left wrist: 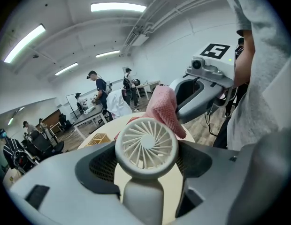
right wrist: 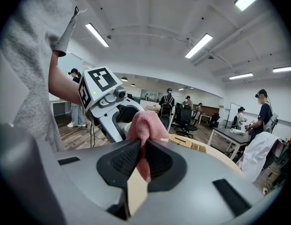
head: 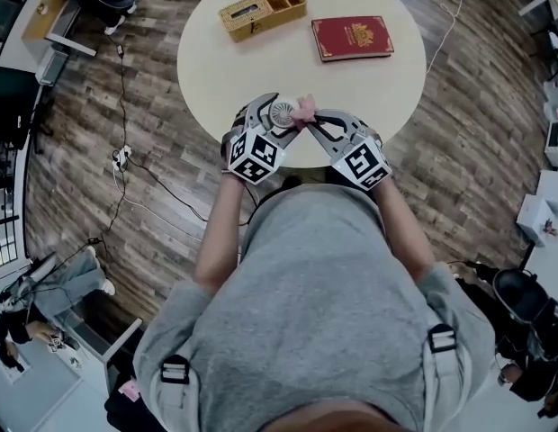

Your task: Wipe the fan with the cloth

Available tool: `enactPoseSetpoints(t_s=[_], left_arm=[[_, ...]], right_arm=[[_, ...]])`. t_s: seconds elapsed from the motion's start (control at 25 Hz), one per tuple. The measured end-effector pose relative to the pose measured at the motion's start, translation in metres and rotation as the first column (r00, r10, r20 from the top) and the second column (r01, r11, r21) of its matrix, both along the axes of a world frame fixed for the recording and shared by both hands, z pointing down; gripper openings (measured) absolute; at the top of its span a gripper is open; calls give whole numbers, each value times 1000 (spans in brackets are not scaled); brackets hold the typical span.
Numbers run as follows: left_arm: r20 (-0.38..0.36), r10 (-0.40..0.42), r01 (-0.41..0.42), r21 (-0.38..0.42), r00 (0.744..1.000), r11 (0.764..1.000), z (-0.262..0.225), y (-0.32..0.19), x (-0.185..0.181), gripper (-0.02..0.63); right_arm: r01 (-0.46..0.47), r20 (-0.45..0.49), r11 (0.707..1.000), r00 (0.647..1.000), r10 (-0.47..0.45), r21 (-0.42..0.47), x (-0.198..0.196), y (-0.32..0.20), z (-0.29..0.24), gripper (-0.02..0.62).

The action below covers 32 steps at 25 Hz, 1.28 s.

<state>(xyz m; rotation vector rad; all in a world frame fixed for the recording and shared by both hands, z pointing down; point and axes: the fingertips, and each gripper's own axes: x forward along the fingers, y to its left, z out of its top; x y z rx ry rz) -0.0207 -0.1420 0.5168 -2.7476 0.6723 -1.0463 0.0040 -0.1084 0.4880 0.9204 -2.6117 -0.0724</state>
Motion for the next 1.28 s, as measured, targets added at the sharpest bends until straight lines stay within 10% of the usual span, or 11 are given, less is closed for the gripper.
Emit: enactPoseSetpoints(t_s=[0.76, 1.28], left_arm=[[3, -144, 144, 20, 990, 989, -11, 10, 40, 383], [-54, -173, 173, -6, 984, 985, -15, 37, 63, 383]], right_arm=[[237, -30, 970, 971, -236, 57, 17, 36, -15, 40], [185, -4, 981, 983, -185, 52, 64, 27, -6, 40]])
